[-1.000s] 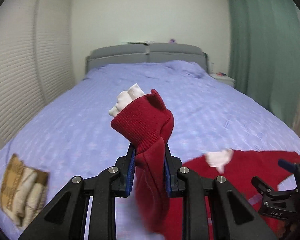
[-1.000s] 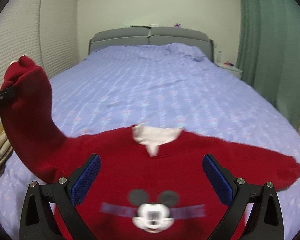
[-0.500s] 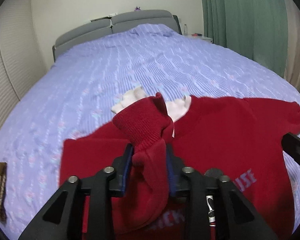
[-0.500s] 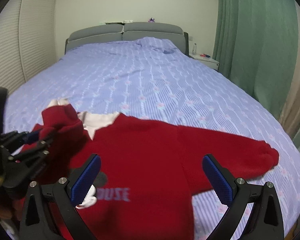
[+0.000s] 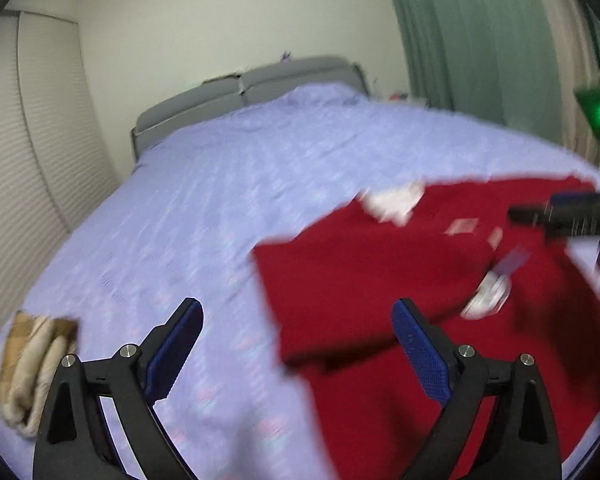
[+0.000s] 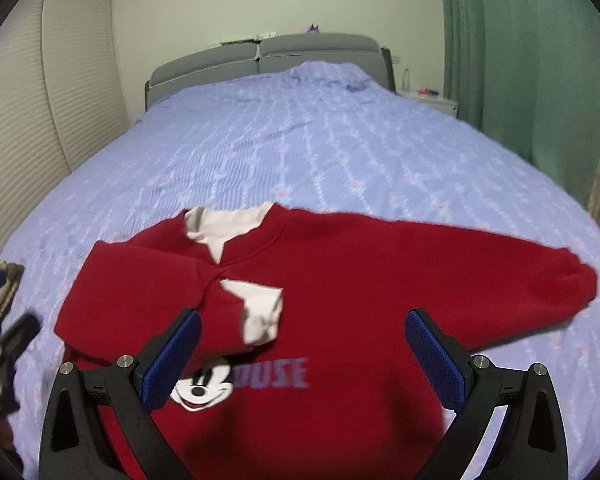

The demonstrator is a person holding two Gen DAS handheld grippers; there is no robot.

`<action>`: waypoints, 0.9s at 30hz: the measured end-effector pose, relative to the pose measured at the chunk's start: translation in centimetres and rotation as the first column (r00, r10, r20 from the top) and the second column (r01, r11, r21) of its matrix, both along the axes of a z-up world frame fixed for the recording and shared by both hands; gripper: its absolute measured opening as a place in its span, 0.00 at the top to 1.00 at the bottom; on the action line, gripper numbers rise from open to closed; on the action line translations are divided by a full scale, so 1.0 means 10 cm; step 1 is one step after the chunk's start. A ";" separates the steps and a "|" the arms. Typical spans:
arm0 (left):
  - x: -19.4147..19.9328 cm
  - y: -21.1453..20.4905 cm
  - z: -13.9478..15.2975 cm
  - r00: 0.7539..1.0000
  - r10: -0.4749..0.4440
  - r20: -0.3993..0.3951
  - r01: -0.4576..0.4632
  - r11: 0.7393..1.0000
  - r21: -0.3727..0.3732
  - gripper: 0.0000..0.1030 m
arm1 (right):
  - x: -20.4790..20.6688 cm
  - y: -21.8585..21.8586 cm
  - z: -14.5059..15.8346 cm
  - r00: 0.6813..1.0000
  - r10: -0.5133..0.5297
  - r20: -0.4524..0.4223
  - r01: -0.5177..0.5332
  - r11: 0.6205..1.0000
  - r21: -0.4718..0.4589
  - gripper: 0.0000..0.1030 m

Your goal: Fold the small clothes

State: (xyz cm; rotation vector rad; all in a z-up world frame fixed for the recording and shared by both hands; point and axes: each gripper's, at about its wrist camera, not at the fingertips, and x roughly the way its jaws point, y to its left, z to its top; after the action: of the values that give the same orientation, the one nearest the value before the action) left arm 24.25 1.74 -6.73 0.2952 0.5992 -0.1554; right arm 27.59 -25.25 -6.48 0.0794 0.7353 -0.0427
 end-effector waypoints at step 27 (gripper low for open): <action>0.37 0.40 -0.74 0.974 0.105 -0.202 -0.155 0.957 -0.247 0.40 | 0.16 0.23 -0.56 0.992 0.011 -0.127 0.029 0.953 0.302 0.23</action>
State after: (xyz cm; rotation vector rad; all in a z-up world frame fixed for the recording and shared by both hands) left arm 27.93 5.72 -14.13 -0.0167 0.7740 -0.1336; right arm 29.18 -22.94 -12.04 0.3772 0.8654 0.0578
